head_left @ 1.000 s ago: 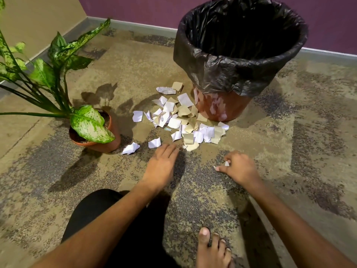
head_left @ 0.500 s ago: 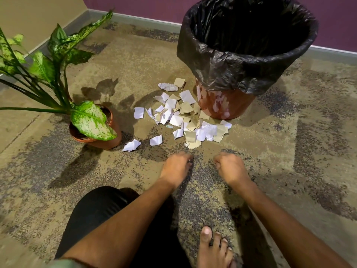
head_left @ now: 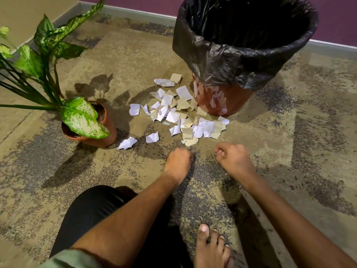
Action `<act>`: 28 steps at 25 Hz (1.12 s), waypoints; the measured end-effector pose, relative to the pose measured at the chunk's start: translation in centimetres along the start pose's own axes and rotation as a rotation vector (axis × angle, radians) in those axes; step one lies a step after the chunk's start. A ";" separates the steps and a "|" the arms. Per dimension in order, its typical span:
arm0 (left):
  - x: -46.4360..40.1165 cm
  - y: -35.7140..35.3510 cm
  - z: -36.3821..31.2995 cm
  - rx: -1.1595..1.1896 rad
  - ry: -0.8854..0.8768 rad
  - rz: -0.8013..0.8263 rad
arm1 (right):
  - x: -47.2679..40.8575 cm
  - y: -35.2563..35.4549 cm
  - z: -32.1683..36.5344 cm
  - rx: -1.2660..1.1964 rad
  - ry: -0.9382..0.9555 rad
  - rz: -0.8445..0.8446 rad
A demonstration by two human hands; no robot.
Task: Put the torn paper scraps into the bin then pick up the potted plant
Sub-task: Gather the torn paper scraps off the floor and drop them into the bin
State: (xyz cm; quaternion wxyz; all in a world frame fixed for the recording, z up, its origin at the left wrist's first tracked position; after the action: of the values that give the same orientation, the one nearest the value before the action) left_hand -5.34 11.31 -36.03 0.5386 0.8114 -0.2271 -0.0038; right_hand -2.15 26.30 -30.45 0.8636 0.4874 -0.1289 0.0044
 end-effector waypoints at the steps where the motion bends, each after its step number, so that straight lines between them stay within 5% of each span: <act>1: -0.3 0.0 -0.2 -0.040 -0.010 0.025 | -0.1 1.7 1.1 0.047 0.030 -0.009; 7: -1.5 1.1 -1.2 -0.078 -0.063 0.144 | 3.1 21.1 11.2 -0.005 0.511 -0.601; 11: -1.6 10.2 -6.6 0.069 -0.306 -0.169 | 1.0 27.9 12.0 -0.070 0.490 -0.759; 15: 1.6 22.9 -13.7 0.158 -0.656 -0.721 | -3.2 28.4 11.4 0.036 0.406 -0.775; 18: 2.7 28.9 -16.4 0.203 -0.721 -0.976 | -2.9 26.9 11.3 0.103 0.423 -0.762; 23: -1.3 32.0 -16.9 0.160 -0.576 -0.924 | 2.9 22.4 8.6 -0.089 0.498 -0.780; 28: -3.4 29.8 -15.8 0.139 -0.526 -0.717 | 0.7 10.3 2.2 -0.060 0.271 -0.293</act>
State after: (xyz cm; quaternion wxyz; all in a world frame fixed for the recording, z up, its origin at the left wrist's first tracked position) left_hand -15.27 16.93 -4.13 0.3713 0.8445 -0.0606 -0.3812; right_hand -3.36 29.72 -20.58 0.8785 0.4701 0.0610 -0.0594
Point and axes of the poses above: each hand's wrist, its own x-axis away from the middle knuckle, its own y-axis out of the back of the hand, z = x × y, the point moved 10 cm from there along -x, towards the middle knuckle, and after that the axes turned 3 degrees about -y, right-handed, at the moved point
